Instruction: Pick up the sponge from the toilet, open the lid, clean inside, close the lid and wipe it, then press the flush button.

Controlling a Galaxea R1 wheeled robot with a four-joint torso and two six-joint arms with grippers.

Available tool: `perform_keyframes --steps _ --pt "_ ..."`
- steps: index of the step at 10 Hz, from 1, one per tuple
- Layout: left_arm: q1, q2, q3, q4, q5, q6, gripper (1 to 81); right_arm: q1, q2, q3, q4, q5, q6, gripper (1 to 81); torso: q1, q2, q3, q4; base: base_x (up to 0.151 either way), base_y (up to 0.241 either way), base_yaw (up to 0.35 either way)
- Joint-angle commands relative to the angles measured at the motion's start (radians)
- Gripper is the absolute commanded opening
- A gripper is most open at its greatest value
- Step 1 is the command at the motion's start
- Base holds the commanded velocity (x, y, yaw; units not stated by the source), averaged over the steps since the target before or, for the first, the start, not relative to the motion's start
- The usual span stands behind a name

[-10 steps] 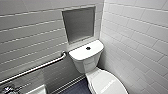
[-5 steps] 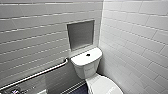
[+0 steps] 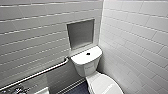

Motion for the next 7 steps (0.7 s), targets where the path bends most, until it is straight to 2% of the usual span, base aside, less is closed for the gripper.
perform_keyframes --steps 1,3,7 --pt "-0.006 0.032 -0.057 -0.025 0.086 0.0 81.1 -0.009 0.024 -0.033 -0.033 -0.086 -0.004 1.0 -0.063 0.097 0.098 0.0 0.0 0.0 0.0" --pt "-0.006 0.075 -0.133 -0.025 0.086 0.0 81.1 -0.009 0.058 -0.074 -0.034 -0.086 -0.004 1.0 -0.098 0.151 0.141 0.0 0.0 0.0 0.0" --pt "-0.006 0.095 -0.161 -0.023 0.086 0.002 81.1 -0.006 0.1 -0.125 -0.036 -0.088 -0.005 1.0 -0.191 0.293 0.286 0.0 0.0 0.0 0.0"
